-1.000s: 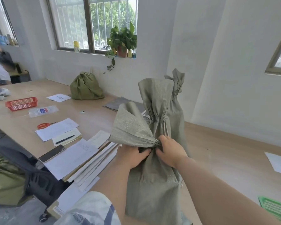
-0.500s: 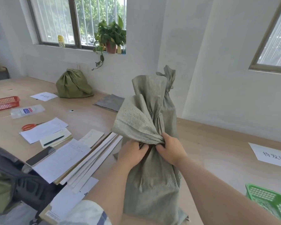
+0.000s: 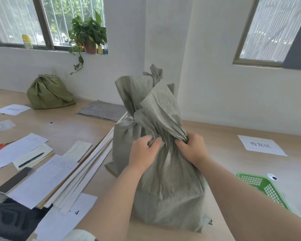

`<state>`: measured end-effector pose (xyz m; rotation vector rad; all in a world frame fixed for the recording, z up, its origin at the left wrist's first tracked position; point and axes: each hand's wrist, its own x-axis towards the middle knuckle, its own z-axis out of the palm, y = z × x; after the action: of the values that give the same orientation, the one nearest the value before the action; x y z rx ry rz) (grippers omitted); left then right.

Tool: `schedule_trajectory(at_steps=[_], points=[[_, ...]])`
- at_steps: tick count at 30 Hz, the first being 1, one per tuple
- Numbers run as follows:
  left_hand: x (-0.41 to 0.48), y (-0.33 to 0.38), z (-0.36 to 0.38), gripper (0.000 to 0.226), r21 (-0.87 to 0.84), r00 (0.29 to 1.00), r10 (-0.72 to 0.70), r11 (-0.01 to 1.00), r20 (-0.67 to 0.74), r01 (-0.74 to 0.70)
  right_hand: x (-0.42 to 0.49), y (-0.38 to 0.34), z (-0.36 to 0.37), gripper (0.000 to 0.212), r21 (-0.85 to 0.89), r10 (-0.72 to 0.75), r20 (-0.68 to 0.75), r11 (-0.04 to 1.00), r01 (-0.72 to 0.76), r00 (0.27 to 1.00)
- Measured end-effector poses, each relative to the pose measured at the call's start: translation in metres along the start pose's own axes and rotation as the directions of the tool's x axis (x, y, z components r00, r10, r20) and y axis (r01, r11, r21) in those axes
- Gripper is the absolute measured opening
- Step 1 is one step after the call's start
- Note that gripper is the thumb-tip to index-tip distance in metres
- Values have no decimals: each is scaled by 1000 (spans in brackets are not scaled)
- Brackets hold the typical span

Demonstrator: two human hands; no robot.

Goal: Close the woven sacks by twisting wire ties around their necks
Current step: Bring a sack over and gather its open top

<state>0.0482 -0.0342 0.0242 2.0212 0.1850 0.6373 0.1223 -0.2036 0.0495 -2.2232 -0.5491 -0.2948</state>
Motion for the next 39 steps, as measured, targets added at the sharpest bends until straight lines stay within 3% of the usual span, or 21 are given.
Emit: schedule_trajectory(at_steps=[4, 9, 14, 21, 30, 34, 37, 39], points=[[-6, 25, 33, 47, -44, 999, 53, 998, 2, -53, -10, 21, -34, 26, -7, 36, -59, 999, -37, 998], [-13, 45, 82, 31, -69, 992, 78, 995, 99, -71, -32, 63, -73, 29, 50, 145, -103, 989, -140, 984], [-27, 71, 134, 28, -147, 981, 84, 987, 172, -59, -45, 104, -108, 34, 100, 248, -78, 966, -240, 966], [-40, 107, 196, 35, -181, 984, 75, 982, 163, -45, -50, 157, -146, 21, 168, 245, -38, 957, -235, 969], [-43, 124, 253, 18, -171, 985, 73, 984, 153, -46, -41, 190, -165, 23, 390, 233, 55, 890, -236, 971], [-42, 118, 266, 34, -169, 970, -6, 984, 243, 48, -35, 201, -163, 17, 443, 206, 81, 869, -220, 975], [-39, 123, 271, 22, -195, 951, -29, 976, 309, 93, -31, 201, -160, 17, 476, 186, 89, 855, -206, 978], [-34, 125, 273, 26, -211, 934, -18, 972, 356, 99, -28, 199, -161, 20, 539, 214, 126, 805, -248, 969]])
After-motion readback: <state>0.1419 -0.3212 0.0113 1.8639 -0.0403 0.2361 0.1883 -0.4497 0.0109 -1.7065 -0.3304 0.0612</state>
